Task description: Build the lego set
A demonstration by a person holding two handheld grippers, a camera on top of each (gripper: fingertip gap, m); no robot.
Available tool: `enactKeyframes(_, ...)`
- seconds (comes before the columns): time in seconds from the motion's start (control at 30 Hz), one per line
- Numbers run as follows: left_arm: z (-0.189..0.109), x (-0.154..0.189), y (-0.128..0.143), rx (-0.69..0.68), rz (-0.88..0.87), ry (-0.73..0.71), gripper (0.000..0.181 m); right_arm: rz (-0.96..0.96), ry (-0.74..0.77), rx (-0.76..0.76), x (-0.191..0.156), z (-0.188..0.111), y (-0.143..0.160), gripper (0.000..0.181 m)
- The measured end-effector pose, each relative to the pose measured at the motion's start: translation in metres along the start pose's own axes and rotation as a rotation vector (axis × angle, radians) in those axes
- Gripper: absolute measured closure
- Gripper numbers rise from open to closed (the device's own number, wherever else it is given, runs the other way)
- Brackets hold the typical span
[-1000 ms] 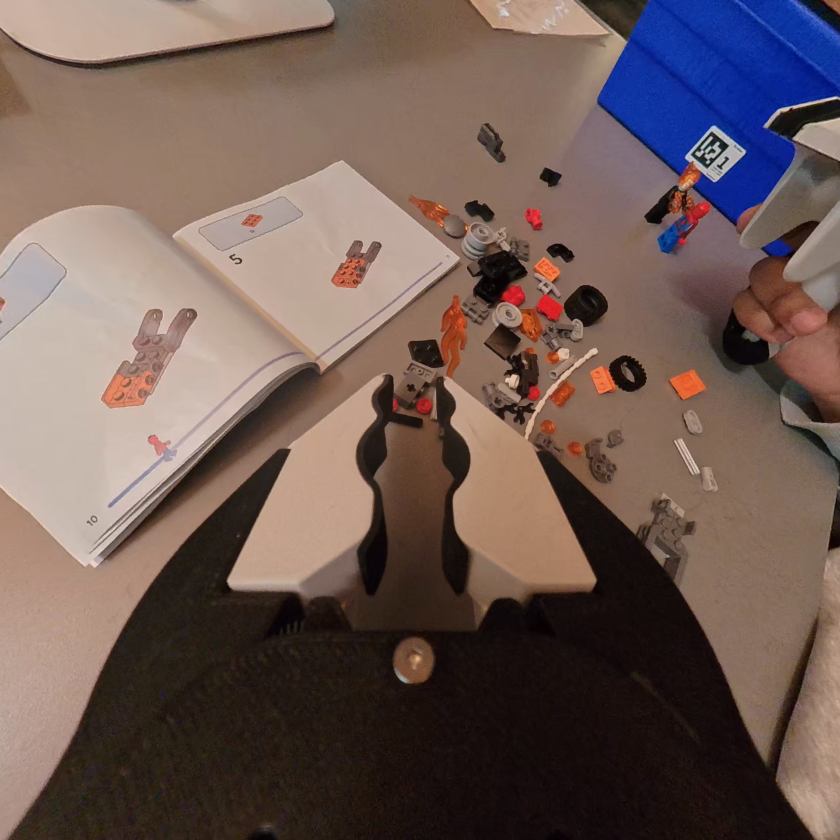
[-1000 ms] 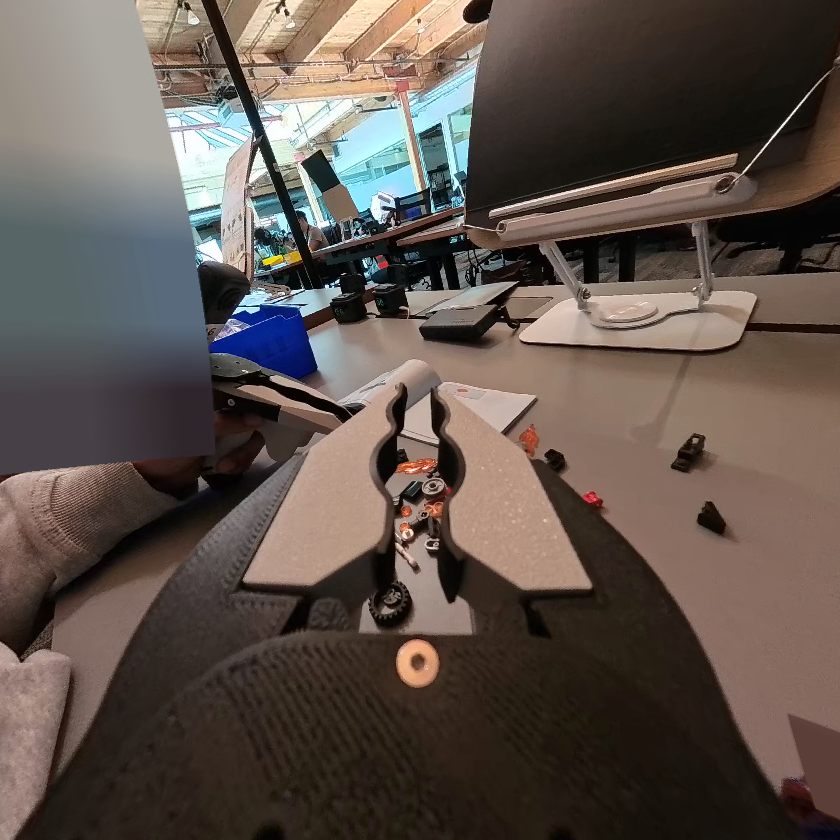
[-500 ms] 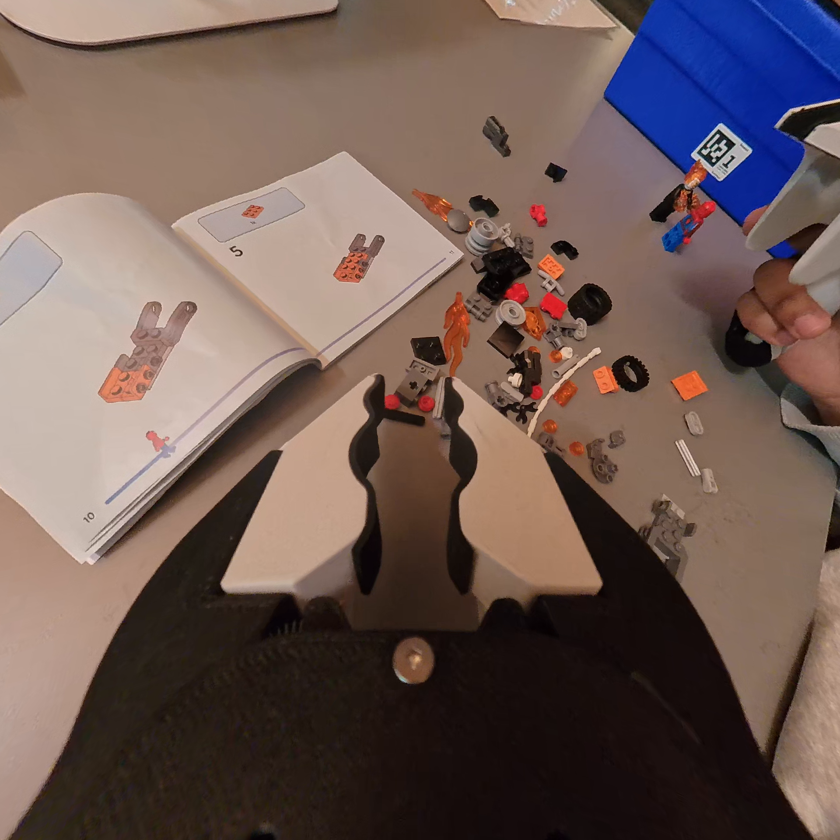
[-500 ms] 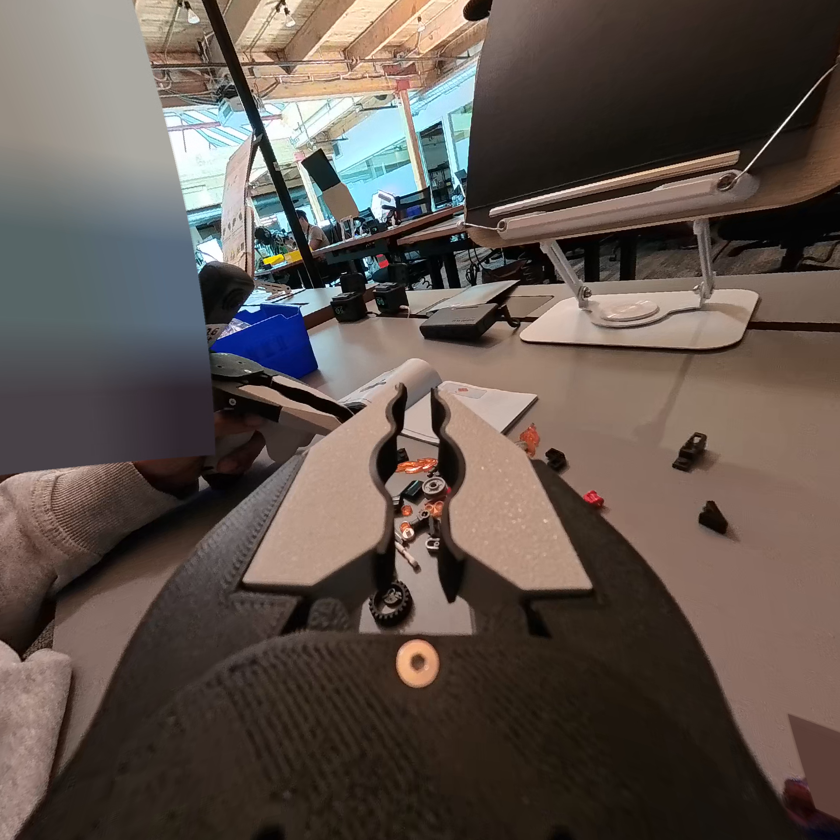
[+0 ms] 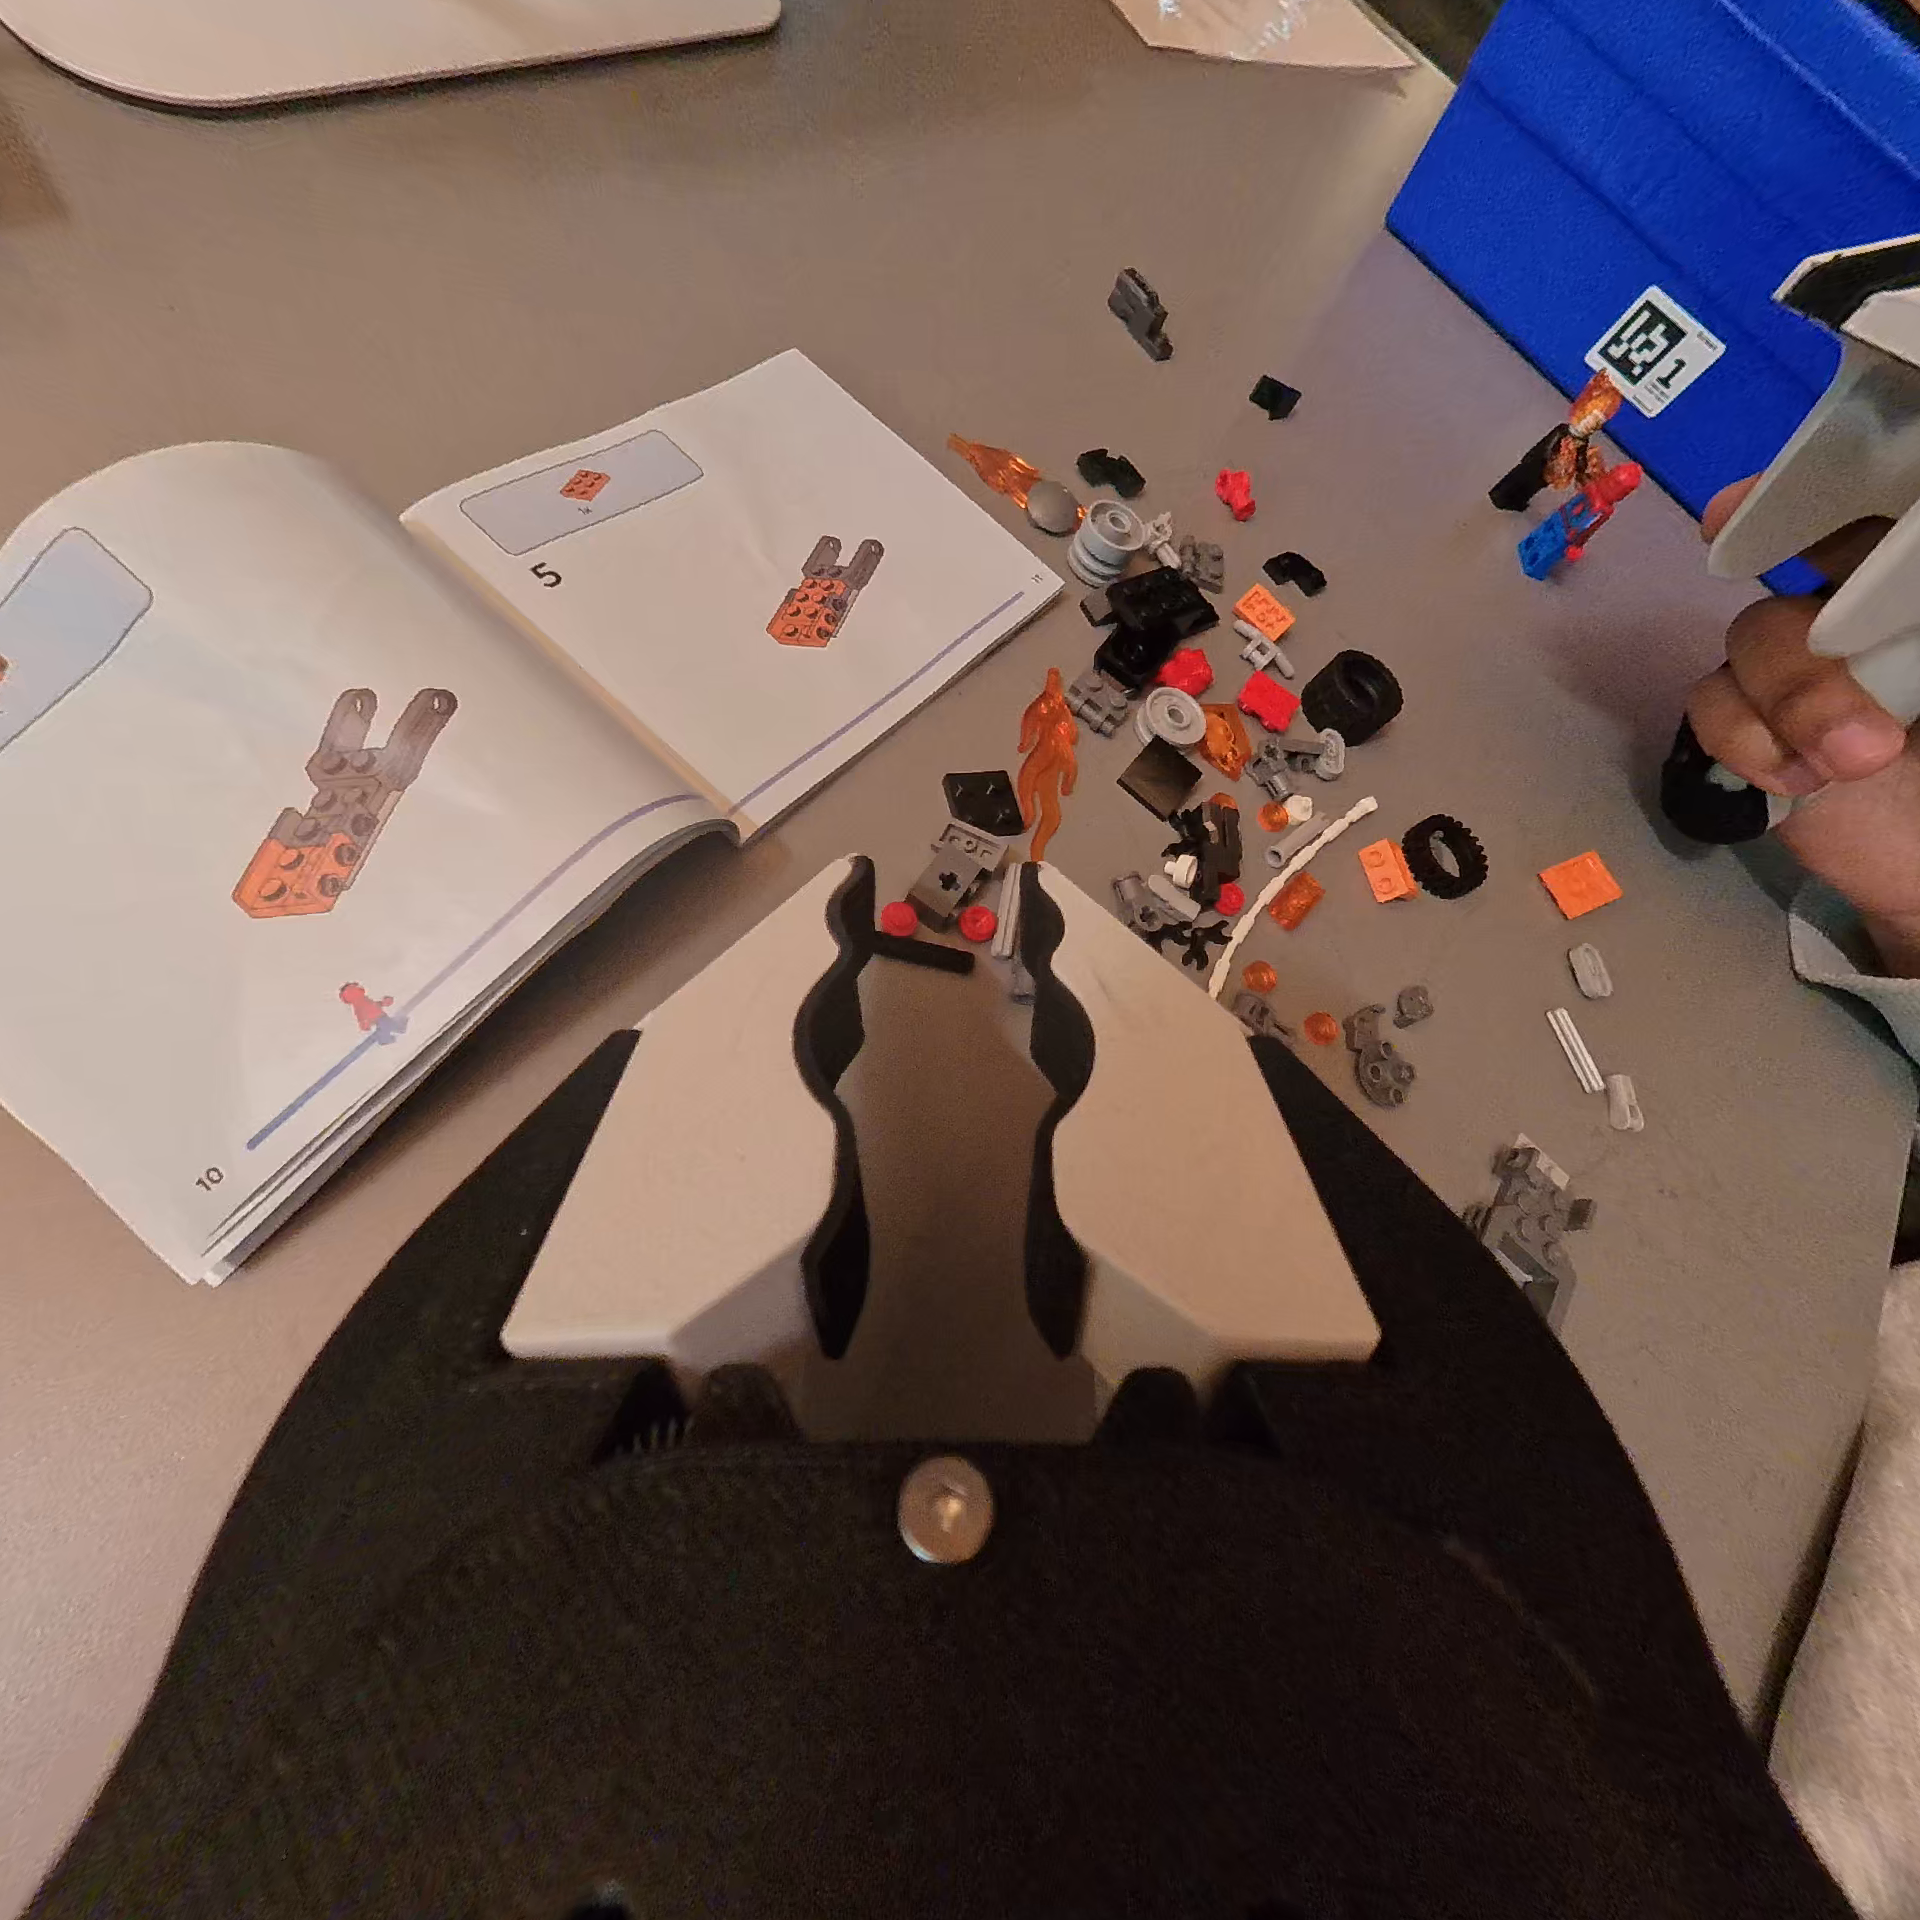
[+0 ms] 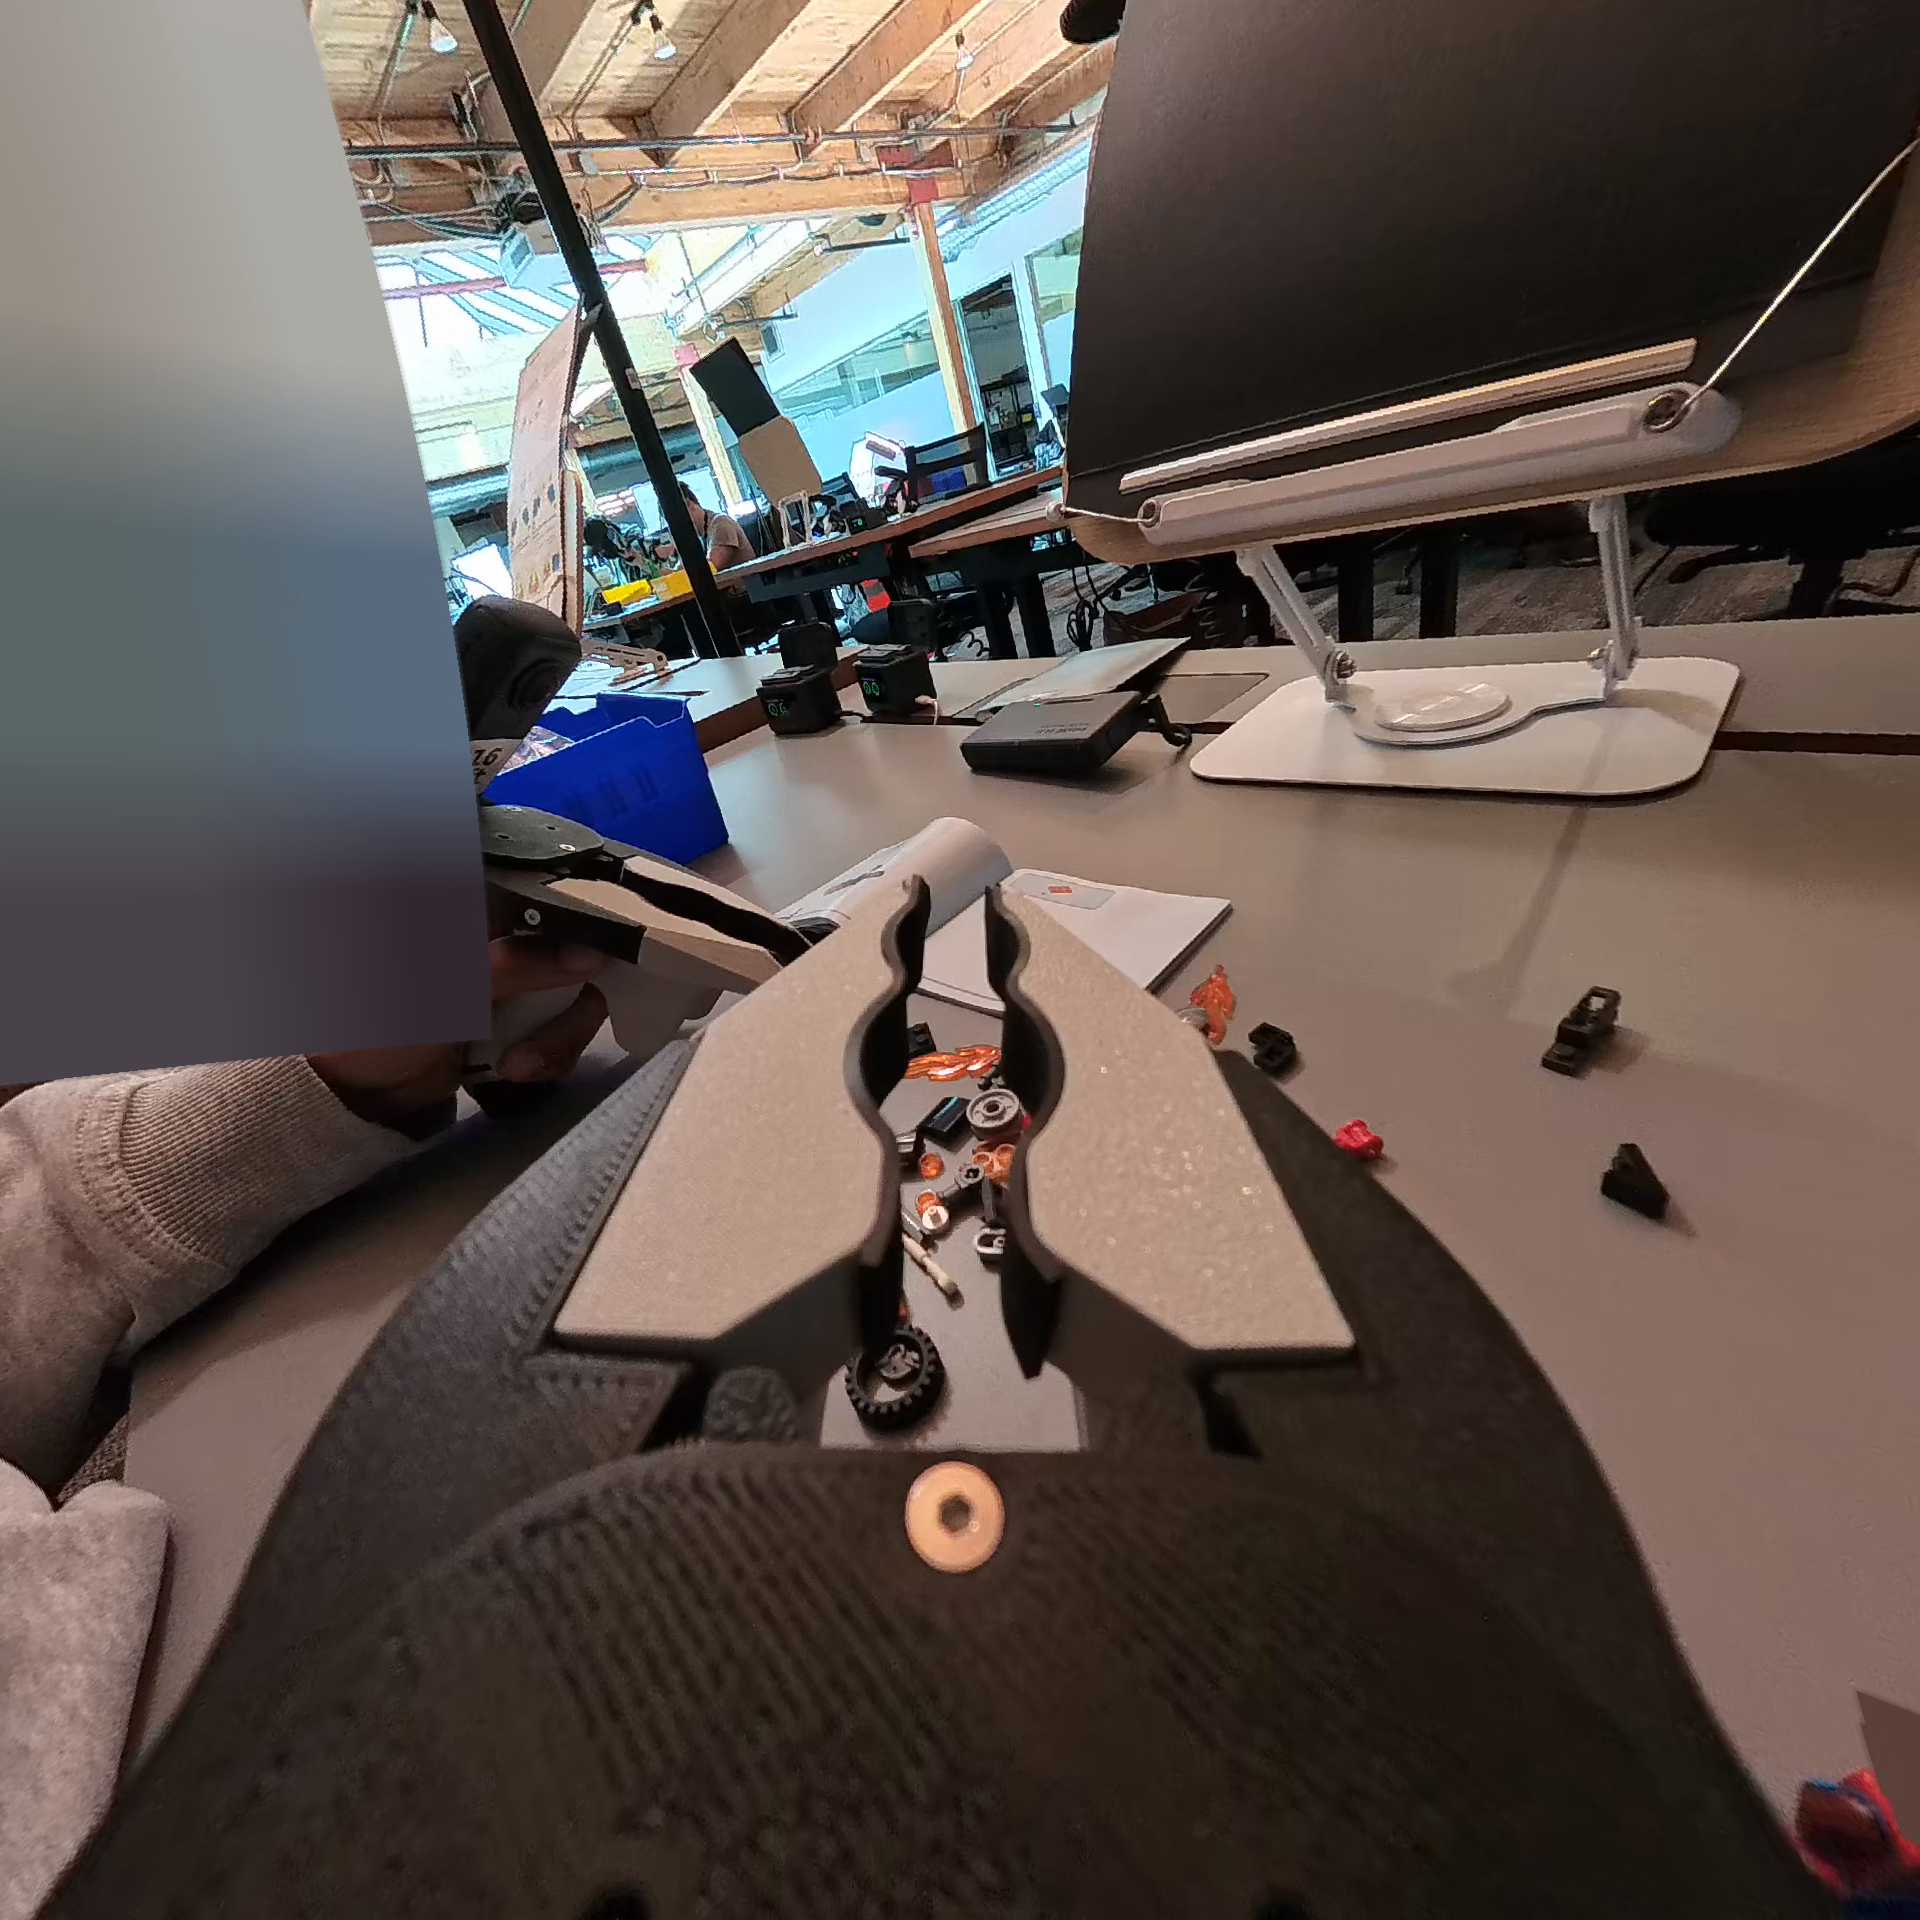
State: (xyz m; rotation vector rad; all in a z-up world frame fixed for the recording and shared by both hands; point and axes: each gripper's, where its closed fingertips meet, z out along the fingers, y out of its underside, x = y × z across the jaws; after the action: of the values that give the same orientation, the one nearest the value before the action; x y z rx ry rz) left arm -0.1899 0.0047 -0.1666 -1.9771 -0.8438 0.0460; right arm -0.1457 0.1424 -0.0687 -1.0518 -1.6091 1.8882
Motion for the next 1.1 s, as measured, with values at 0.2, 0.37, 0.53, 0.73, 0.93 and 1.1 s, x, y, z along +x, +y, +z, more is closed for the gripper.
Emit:
enactKeyframes(0.2,-0.0019,-0.0029,-0.0034,0.025,-0.006,-0.016,0.148,0.001,0.0,0.0,-0.0004,-0.0002,0.0001,0.172)
enactKeyframes(0.37,-0.0019,-0.0034,-0.0037,0.026,-0.009,-0.018,0.146,0.001,-0.001,0.0,-0.0006,-0.0002,0.0001,0.172)
enactKeyframes(0.53,-0.0016,-0.0035,-0.0034,0.023,-0.01,-0.018,0.145,0.002,-0.001,0.0,-0.001,-0.0002,0.0002,0.172)
enactKeyframes(0.73,-0.0012,-0.0035,-0.003,0.019,-0.01,-0.018,0.144,0.002,-0.002,-0.001,-0.0012,-0.0002,0.0002,0.172)
enactKeyframes(0.93,-0.0011,-0.0037,-0.0027,0.017,-0.012,-0.019,0.143,0.003,-0.002,-0.001,-0.0012,0.0,0.0002,0.172)
enactKeyframes(1.1,-0.0008,-0.0036,-0.0023,0.014,-0.011,-0.019,0.143,0.0,-0.001,-0.002,-0.0011,0.0002,0.0003,0.172)
